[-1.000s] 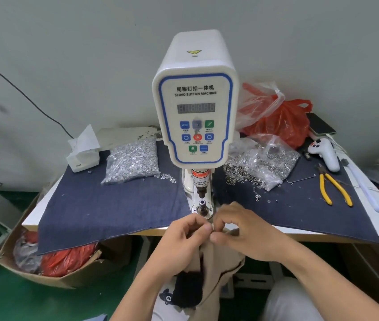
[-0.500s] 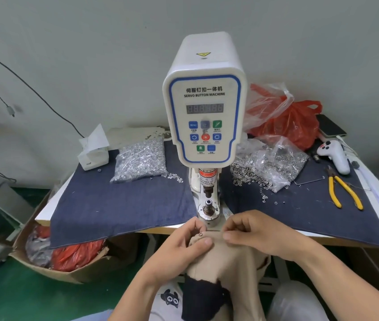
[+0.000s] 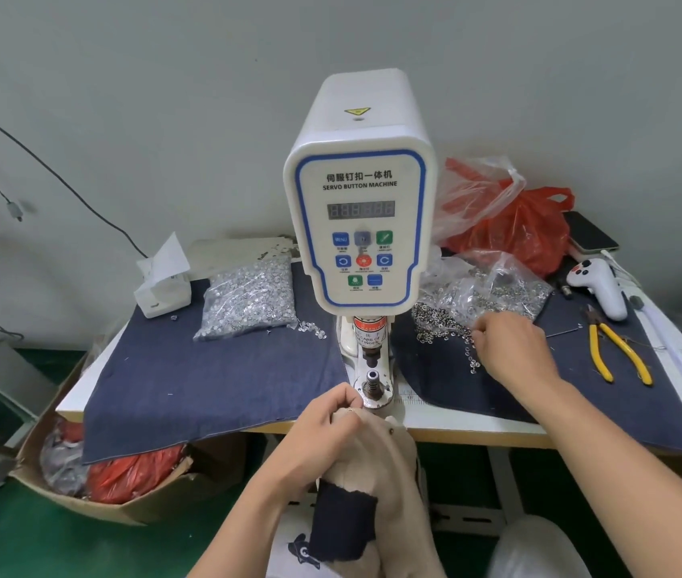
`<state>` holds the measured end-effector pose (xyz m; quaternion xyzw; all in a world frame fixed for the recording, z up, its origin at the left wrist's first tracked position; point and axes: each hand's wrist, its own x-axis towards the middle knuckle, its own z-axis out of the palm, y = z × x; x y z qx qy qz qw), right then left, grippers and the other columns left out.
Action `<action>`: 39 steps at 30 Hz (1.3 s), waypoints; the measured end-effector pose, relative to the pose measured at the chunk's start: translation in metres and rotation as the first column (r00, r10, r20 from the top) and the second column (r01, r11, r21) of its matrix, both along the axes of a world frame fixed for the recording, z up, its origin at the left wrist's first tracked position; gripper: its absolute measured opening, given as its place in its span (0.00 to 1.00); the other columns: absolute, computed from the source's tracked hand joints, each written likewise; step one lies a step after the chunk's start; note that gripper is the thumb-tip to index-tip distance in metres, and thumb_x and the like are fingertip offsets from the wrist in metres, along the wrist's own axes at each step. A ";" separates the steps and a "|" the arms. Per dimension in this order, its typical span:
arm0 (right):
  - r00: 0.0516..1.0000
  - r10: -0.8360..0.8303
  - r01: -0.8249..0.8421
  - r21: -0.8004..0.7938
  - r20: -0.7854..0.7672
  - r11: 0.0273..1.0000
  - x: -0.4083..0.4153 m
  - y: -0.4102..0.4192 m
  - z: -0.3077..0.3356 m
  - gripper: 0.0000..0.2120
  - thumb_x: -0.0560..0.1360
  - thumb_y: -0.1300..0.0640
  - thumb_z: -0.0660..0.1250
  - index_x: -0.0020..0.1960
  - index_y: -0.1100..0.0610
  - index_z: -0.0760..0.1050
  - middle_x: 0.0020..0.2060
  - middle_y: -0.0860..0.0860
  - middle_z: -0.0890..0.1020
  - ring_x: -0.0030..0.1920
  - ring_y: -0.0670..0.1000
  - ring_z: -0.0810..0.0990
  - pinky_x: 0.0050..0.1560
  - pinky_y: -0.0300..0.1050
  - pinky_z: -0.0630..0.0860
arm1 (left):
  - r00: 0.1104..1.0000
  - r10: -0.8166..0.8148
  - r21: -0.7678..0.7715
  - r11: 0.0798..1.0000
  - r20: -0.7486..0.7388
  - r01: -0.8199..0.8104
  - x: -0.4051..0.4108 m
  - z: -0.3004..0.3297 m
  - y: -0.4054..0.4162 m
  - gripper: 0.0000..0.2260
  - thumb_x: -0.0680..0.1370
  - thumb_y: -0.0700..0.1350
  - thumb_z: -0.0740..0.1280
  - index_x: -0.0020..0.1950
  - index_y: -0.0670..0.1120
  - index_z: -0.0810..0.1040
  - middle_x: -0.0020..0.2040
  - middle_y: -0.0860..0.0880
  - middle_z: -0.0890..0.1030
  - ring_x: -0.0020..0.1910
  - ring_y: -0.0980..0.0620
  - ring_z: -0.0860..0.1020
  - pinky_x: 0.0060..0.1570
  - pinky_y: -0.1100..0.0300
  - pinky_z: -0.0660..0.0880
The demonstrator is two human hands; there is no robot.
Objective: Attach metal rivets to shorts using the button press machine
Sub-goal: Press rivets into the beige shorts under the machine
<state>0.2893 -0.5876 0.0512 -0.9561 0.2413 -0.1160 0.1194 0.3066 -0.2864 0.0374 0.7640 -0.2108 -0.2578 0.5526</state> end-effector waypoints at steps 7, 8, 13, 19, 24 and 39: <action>0.988 0.006 -0.032 -0.166 -0.153 0.986 0.013 -0.002 -0.027 0.03 0.76 0.65 0.69 0.47 0.60 0.82 0.41 0.55 0.74 0.46 0.64 0.82 0.40 0.54 0.77 | 0.999 0.002 -0.009 1.000 0.053 -0.002 0.012 0.009 0.019 0.06 0.79 0.51 0.65 0.42 0.55 0.75 0.39 0.57 0.73 0.41 0.58 0.70 0.43 0.63 0.67; 0.987 0.007 -0.039 -0.194 -0.159 0.980 0.012 -0.003 -0.027 0.05 0.75 0.67 0.67 0.45 0.60 0.81 0.39 0.54 0.72 0.45 0.63 0.82 0.37 0.53 0.75 | 0.997 0.042 -0.006 0.999 0.067 -0.042 0.015 0.011 0.021 0.06 0.77 0.49 0.64 0.40 0.54 0.75 0.39 0.56 0.73 0.40 0.57 0.70 0.43 0.62 0.66; 0.992 0.047 -0.072 -0.220 -0.118 0.973 0.011 -0.003 -0.023 0.07 0.76 0.66 0.63 0.44 0.60 0.79 0.37 0.55 0.79 0.42 0.63 0.83 0.37 0.53 0.77 | 0.882 0.411 0.151 0.881 0.229 -0.449 0.048 0.018 0.014 0.20 0.82 0.56 0.62 0.33 0.48 0.77 0.35 0.54 0.83 0.37 0.57 0.78 0.42 0.56 0.71; 0.993 -0.011 0.003 0.068 0.116 0.998 0.008 0.006 -0.007 0.04 0.77 0.61 0.67 0.45 0.55 0.80 0.38 0.53 0.85 0.43 0.59 0.83 0.42 0.47 0.70 | 0.834 0.320 0.432 0.740 0.449 -0.516 0.109 0.008 -0.019 0.05 0.79 0.48 0.68 0.43 0.53 0.76 0.48 0.51 0.83 0.53 0.44 0.80 0.48 0.55 0.71; 0.969 -0.170 -0.057 0.830 0.180 0.555 -0.006 0.036 0.005 0.05 0.76 0.69 0.71 0.48 0.61 0.83 0.36 0.55 0.87 0.35 0.49 0.84 0.40 0.44 0.83 | 0.840 0.293 0.530 0.669 0.456 -0.521 0.135 -0.010 -0.040 0.09 0.80 0.55 0.68 0.52 0.49 0.80 0.56 0.45 0.84 0.58 0.38 0.80 0.48 0.52 0.73; 0.998 -0.027 -0.062 0.994 0.065 0.090 -0.020 0.079 0.006 0.04 0.78 0.68 0.70 0.52 0.67 0.81 0.43 0.61 0.87 0.37 0.51 0.85 0.39 0.40 0.83 | 0.775 0.457 0.402 0.672 0.436 -0.623 0.132 -0.018 -0.040 0.14 0.79 0.47 0.68 0.37 0.56 0.67 0.51 0.47 0.82 0.54 0.38 0.80 0.46 0.52 0.71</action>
